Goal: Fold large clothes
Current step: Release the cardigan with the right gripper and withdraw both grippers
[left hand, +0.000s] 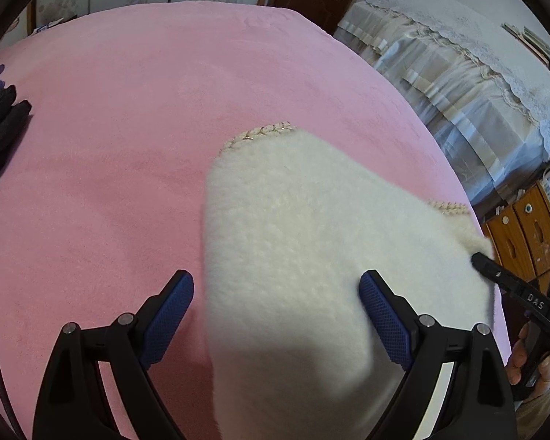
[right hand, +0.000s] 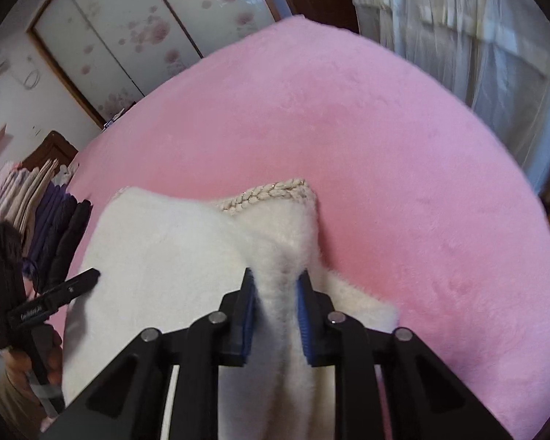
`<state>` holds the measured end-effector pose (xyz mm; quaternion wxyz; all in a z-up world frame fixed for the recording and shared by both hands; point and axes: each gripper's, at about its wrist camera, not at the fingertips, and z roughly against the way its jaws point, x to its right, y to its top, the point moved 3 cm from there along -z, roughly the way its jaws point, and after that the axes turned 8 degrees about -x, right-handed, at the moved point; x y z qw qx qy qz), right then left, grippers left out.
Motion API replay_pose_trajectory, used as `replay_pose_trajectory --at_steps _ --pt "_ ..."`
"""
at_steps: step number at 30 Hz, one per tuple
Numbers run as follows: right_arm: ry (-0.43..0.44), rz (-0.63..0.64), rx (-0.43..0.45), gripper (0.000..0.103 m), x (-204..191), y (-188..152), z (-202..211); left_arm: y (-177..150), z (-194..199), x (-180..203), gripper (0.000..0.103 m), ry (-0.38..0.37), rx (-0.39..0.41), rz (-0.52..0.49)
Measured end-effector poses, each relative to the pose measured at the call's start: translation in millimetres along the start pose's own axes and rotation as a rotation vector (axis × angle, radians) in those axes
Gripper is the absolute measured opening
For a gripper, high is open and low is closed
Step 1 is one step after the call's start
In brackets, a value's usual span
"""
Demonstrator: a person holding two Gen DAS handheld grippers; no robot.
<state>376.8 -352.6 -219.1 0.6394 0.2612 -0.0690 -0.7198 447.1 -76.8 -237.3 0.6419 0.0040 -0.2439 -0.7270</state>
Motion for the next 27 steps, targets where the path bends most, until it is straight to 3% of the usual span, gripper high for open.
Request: replay_pose_trajectory --at_steps 3,10,20,23,27 --pt "-0.06 0.017 0.057 0.017 2 -8 19 -2 -2 21 0.091 0.025 0.001 -0.053" --pt "-0.083 -0.03 0.031 0.018 22 -11 -11 3 -23 40 0.092 0.204 -0.058 -0.095" --pt "-0.151 0.05 0.034 0.021 14 -7 -25 -6 -25 26 0.098 0.209 -0.041 -0.07" --pt "-0.162 0.036 0.013 0.028 11 -4 -13 -7 -22 26 0.099 0.211 -0.03 -0.074" --pt "-0.126 0.011 -0.011 0.029 3 -9 15 -7 -8 28 0.098 0.199 -0.021 -0.053"
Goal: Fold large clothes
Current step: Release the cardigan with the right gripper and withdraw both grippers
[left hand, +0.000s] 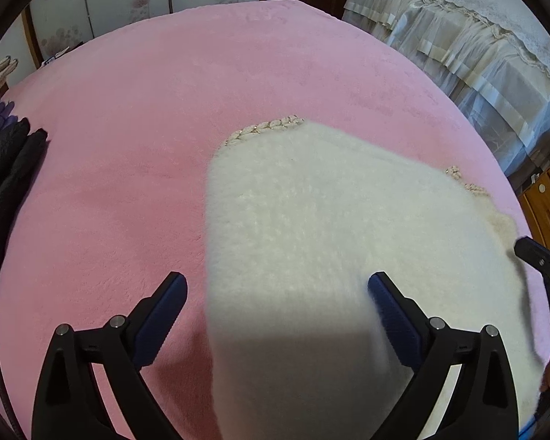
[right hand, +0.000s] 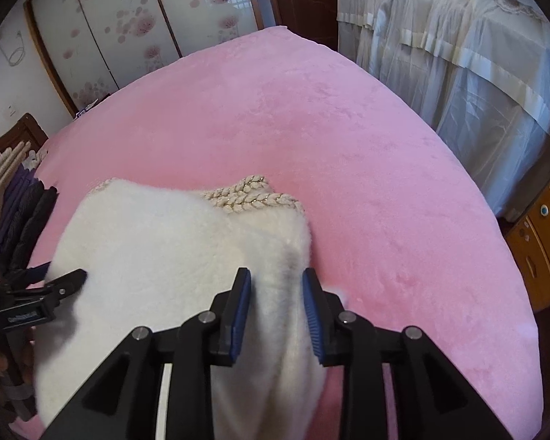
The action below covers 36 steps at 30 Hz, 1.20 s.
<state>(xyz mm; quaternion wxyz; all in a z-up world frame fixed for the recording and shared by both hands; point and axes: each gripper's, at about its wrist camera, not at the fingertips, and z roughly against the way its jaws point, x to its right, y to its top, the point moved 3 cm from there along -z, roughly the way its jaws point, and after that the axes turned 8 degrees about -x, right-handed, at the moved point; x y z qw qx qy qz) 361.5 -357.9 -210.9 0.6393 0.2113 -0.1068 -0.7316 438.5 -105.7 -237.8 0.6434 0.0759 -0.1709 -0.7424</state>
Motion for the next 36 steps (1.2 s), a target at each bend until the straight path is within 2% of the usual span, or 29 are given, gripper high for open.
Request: replay_pose_trajectory --at_steps 4,6,8,11,16,20,25,29,33,35,36 --pt "0.028 0.022 0.019 0.029 -6 -17 38 -15 32 -3 0.098 -0.057 -0.012 -0.008" --pt "0.037 0.031 0.033 0.034 -9 -28 57 -26 51 -3 0.098 -0.063 -0.015 -0.044" --pt "0.04 0.022 0.043 0.046 -12 -40 74 -36 69 3 0.098 -0.058 -0.009 -0.085" --pt "0.074 0.004 0.059 0.046 -17 -57 94 -50 100 4 0.102 -0.07 0.006 -0.116" --pt "0.131 -0.029 0.054 0.046 -27 -80 118 -70 145 -6 0.102 -0.094 0.042 -0.089" --pt "0.111 -0.021 0.03 0.046 -40 -92 131 -86 174 -9 0.102 -0.133 0.058 -0.072" --pt "0.107 0.006 0.11 0.048 -56 -102 159 -107 207 -2 0.102 -0.156 0.089 -0.128" --pt "0.116 0.052 0.163 0.064 -68 -105 180 -117 225 8 0.103 -0.164 0.126 -0.17" --pt "0.147 0.098 0.255 0.072 -76 -108 201 -123 232 19 0.103 -0.17 0.147 -0.207" --pt "0.154 0.129 0.309 0.08 -78 -109 208 -125 229 22 0.103 -0.173 0.142 -0.206" --pt "0.155 0.143 0.318 0.081 -79 -110 209 -125 226 22 0.103 -0.181 0.134 -0.202"
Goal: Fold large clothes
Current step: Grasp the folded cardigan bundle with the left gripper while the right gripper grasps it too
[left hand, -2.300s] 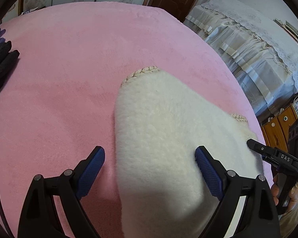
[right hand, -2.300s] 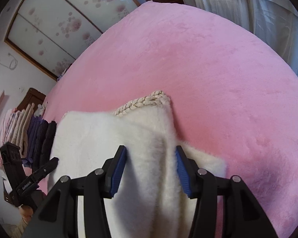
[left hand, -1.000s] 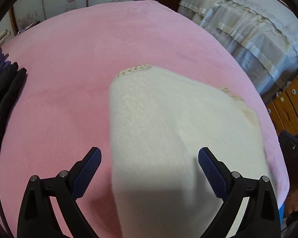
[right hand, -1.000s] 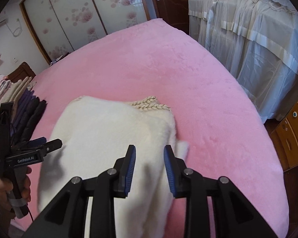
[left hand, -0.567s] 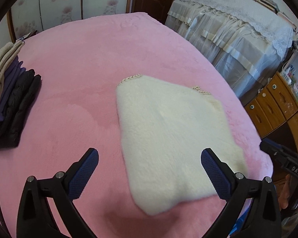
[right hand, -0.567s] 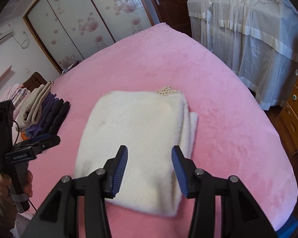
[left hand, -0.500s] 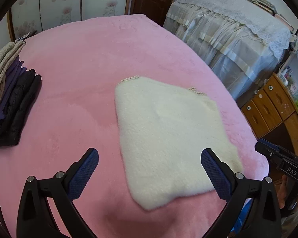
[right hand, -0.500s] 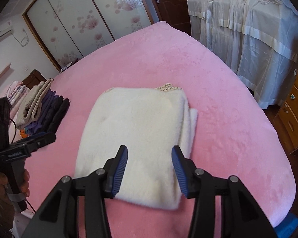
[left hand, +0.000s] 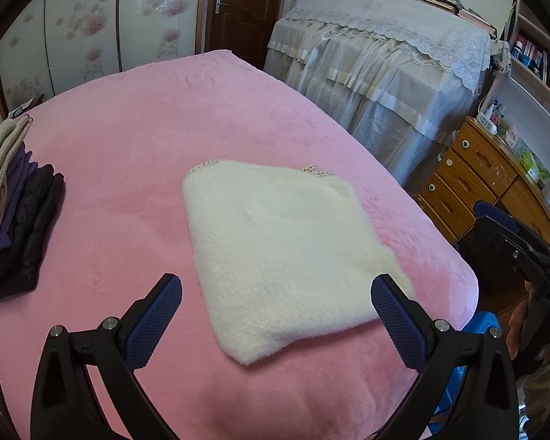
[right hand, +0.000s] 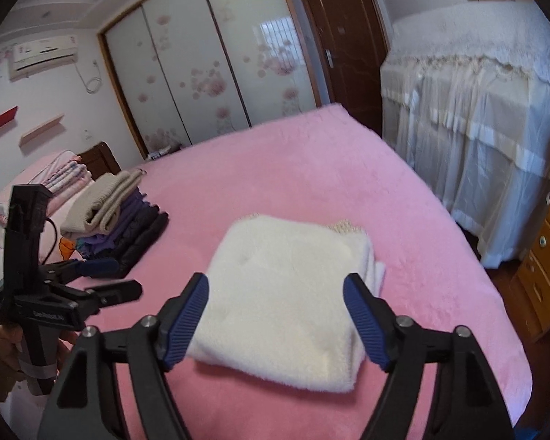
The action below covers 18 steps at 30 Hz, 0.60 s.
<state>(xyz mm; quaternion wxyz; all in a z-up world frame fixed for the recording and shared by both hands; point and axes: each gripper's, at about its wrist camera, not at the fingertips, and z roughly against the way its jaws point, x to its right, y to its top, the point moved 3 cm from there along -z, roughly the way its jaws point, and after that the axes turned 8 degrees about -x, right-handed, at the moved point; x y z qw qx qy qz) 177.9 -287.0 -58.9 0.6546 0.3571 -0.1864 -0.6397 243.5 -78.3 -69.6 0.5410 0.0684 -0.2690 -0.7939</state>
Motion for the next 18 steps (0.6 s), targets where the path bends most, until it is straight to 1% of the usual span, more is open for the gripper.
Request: replay_pose_trajectory --at_steps 1,3,4,6,7,9,10,13,14,17,18 --pt "-0.005 0.018 -0.008 0.082 -1 0 -1 0 -5 -1 0.103 -0.01 -0.01 0.01" --pt "-0.01 0.048 -0.066 0.082 0 -2 -11 -1 -18 -5 0.103 -0.029 -0.044 0.034" --pt "-0.008 0.054 -0.099 0.082 2 -3 -18 -2 -30 -7 0.103 -0.038 -0.08 0.039" --pt "0.0 0.045 -0.145 0.082 11 -8 -35 -4 -51 -10 0.102 -0.061 -0.135 0.037" --pt "0.005 0.033 -0.164 0.082 16 -11 -43 -6 -62 -13 0.102 -0.065 -0.146 0.039" --pt "0.021 -0.011 -0.228 0.082 32 -17 -64 -8 -80 -20 0.102 -0.069 -0.157 0.056" --pt "0.023 -0.031 -0.25 0.082 40 -21 -73 -8 -92 -25 0.102 -0.084 -0.176 0.074" --pt "0.028 -0.11 -0.314 0.082 68 -31 -104 -8 -122 -44 0.102 -0.12 -0.227 0.161" --pt "0.033 -0.144 -0.335 0.082 79 -34 -115 -8 -134 -53 0.102 -0.145 -0.244 0.199" --pt "0.098 -0.253 -0.395 0.082 108 -44 -144 -6 -161 -69 0.103 -0.232 -0.283 0.267" --pt "0.115 -0.284 -0.413 0.082 113 -46 -153 -4 -167 -74 0.103 -0.222 -0.28 0.27"
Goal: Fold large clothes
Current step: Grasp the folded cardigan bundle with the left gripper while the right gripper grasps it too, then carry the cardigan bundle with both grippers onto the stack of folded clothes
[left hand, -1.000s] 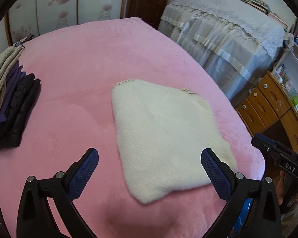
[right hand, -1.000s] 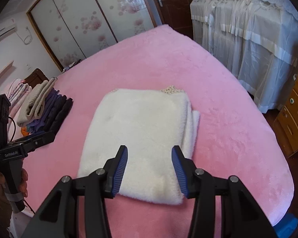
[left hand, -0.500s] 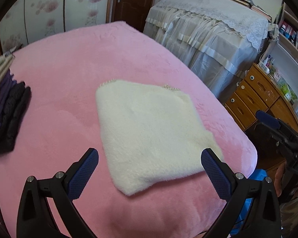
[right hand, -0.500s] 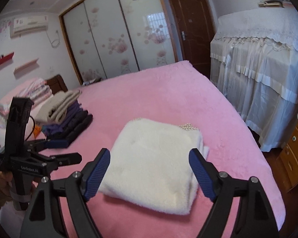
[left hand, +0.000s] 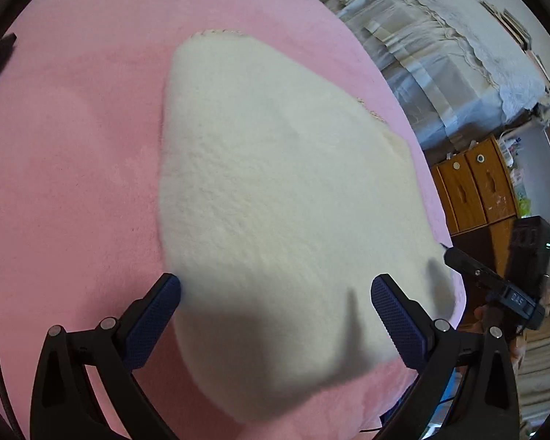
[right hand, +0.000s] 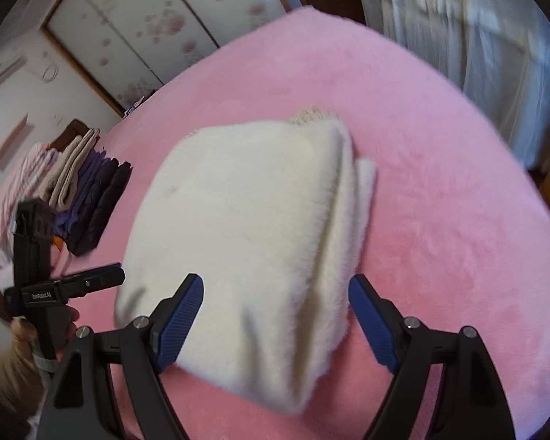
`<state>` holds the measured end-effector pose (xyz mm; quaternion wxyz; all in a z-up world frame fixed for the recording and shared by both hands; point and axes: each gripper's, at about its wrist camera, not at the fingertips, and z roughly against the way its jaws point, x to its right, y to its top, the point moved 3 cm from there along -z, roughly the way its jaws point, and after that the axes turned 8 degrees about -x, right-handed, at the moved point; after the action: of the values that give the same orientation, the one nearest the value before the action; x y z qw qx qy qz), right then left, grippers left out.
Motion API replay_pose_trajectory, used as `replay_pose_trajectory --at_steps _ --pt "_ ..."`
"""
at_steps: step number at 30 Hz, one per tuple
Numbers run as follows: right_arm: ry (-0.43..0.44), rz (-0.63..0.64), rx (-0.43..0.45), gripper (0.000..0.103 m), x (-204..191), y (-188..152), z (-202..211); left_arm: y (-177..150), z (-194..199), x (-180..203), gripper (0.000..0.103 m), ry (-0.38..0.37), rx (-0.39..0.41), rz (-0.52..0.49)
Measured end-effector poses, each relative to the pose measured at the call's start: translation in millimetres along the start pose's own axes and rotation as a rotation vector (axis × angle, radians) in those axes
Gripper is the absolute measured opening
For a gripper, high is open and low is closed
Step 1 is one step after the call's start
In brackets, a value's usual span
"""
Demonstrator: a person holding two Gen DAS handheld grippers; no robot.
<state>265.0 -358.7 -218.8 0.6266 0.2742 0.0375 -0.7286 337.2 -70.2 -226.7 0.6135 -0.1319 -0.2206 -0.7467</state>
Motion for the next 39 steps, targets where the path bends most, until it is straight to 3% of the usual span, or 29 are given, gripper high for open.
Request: replay_pose_trajectory --at_steps 5,13,18,23,25,27,29,31,33,39 --pt "0.099 -0.083 -0.069 0.082 29 19 -35 20 -19 -18 0.103 -0.034 -0.021 0.006" --pt "0.242 -0.114 -0.139 0.086 41 32 -72 37 -52 -36 0.103 -0.174 -0.118 0.037" --pt "0.288 -0.077 -0.186 0.086 37 41 -85 41 -70 -42 0.103 -0.258 -0.178 0.046" --pt "0.316 -0.054 -0.206 0.085 33 49 -95 44 -83 -38 0.103 -0.293 -0.197 0.052" --pt "0.307 -0.042 -0.196 0.084 29 51 -96 44 -84 -35 0.103 -0.282 -0.188 0.052" --pt "0.306 -0.026 -0.179 0.076 23 50 -93 42 -81 -31 0.101 -0.241 -0.162 0.032" --pt "0.307 -0.005 -0.146 0.052 17 47 -83 43 -77 -18 0.093 -0.18 -0.114 -0.002" --pt "0.295 0.02 -0.112 0.042 10 43 -69 37 -67 -8 0.084 -0.132 -0.077 -0.034" --pt "0.277 0.027 -0.079 0.041 -1 39 -56 29 -53 0 0.076 -0.104 -0.051 -0.045" --pt "0.229 0.049 -0.042 0.039 -49 3 -14 -16 1 15 0.075 -0.087 -0.033 -0.02"
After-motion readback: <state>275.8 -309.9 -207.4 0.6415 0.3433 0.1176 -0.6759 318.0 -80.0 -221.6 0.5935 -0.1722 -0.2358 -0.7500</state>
